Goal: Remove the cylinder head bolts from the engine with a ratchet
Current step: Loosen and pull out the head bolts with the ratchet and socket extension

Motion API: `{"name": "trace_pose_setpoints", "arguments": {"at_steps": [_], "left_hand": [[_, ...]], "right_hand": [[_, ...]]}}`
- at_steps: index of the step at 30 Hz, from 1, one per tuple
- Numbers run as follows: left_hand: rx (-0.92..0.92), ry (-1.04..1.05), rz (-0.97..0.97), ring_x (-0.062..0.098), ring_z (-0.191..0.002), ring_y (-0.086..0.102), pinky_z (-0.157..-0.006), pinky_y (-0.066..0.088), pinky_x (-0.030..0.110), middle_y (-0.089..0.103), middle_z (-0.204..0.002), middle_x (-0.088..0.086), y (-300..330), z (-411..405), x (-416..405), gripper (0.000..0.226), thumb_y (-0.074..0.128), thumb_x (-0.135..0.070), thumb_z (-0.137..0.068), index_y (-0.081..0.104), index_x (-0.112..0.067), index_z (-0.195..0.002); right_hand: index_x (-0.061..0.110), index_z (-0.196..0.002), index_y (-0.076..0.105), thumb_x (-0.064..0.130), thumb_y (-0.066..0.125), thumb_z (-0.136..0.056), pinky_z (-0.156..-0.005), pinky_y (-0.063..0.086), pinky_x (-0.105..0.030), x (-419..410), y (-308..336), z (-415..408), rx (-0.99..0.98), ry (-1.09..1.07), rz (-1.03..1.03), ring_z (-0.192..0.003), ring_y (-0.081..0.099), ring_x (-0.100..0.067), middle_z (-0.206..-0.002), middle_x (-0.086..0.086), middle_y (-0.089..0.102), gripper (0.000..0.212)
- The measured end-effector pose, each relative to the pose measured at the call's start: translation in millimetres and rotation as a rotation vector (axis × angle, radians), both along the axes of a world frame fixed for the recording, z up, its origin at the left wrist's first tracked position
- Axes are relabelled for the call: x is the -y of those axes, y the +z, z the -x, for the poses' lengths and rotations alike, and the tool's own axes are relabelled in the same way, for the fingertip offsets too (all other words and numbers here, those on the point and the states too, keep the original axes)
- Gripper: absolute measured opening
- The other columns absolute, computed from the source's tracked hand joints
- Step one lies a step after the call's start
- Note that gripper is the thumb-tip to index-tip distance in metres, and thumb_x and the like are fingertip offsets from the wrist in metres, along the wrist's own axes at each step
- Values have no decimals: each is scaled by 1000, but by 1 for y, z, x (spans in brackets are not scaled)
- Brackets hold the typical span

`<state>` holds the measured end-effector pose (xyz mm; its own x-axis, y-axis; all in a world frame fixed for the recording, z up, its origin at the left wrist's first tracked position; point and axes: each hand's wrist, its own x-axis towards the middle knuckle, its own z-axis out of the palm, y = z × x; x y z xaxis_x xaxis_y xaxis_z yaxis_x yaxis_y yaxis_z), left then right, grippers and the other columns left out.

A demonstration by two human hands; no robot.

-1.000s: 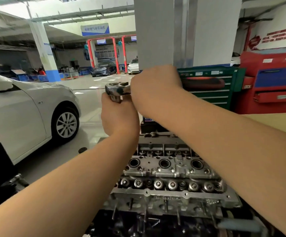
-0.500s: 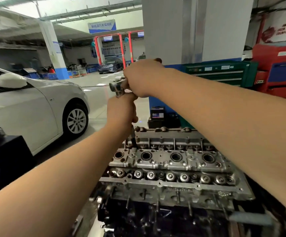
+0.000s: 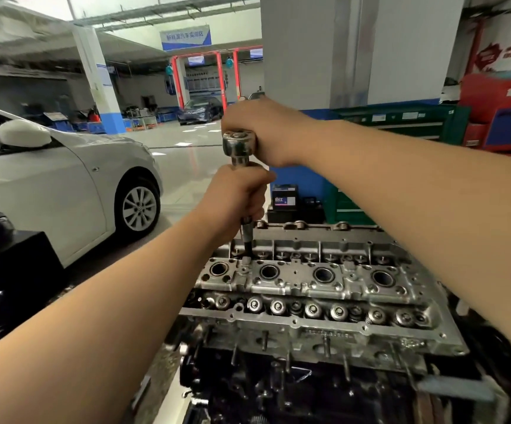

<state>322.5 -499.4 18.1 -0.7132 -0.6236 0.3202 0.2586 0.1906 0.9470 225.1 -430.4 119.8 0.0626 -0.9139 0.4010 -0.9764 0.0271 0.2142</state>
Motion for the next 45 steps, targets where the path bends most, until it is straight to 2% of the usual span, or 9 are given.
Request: {"name": "trace_pose_setpoints", "arguments": {"at_steps": [5,9,12,16,22,27,31,37,45], "left_hand": [[34,237,-8,23,-55,62,-63,57,38,62,-62,6,7,-13,14,29,82,-32,-87,64,-10,-81],[21,281,-41,20,-56,60,-59,53,34,62,-63,2,3,-4,0,28,76,-34,-94,64,-14,-78],[-59,523,-130,21,-58,39,-59,34,34,44,-58,-3,-3,14,-15,37,68,-33,-95,48,-23,-67],[-99,635,-32,16,-60,24,-60,21,39,24,-52,-11,-7,22,-34,45,63,-25,-85,33,-28,-51],[-8,613,-124,23,-56,30,-48,24,29,33,-66,10,7,17,-13,7,61,-13,-82,55,-14,-84],[-53,643,-22,22,-64,34,-63,28,40,37,-67,8,-1,20,-15,18,61,-24,-78,48,-13,-72],[-100,650,-98,22,-65,30,-64,26,42,29,-53,-6,-7,22,-20,31,60,-27,-80,36,-22,-61],[-146,798,-47,22,-62,50,-59,42,38,54,-58,-10,-23,28,-31,34,51,-49,-97,57,-40,-65],[17,943,11,17,-58,53,-57,36,33,58,-60,-8,-17,50,-12,33,45,-44,-83,57,-22,-63]], "right_hand": [[19,-76,47,18,56,-93,-74,38,-41,-5,-8,-12,-230,-370,116,-82,53,-28,-74,1,43,19],[22,-70,38,23,51,-93,-57,30,-35,-43,-22,-12,-265,-373,269,-61,41,-22,-67,-1,37,27],[22,-89,55,16,49,-93,-72,35,-39,-33,-20,-7,-221,-270,224,-74,49,-26,-70,2,41,9],[28,-104,60,4,51,-93,-106,31,-51,-4,-6,2,13,-98,47,-109,51,-25,-100,4,56,28],[21,-106,52,14,57,-96,-77,42,-42,-5,-3,-16,-164,-332,11,-97,55,-29,-96,-5,54,14],[21,-101,44,24,54,-96,-60,35,-35,-45,-6,-24,-379,-458,-20,-72,50,-23,-76,-1,43,12],[18,-77,46,10,52,-95,-66,37,-37,-25,4,-14,-183,-289,-44,-69,49,-20,-76,-1,48,20],[22,-98,60,4,51,-94,-81,47,-40,24,-3,3,3,113,37,-99,56,-25,-100,1,60,20],[21,-94,56,12,52,-95,-72,42,-37,-32,-15,-2,-174,-354,195,-79,50,-29,-81,-5,51,10]]}}
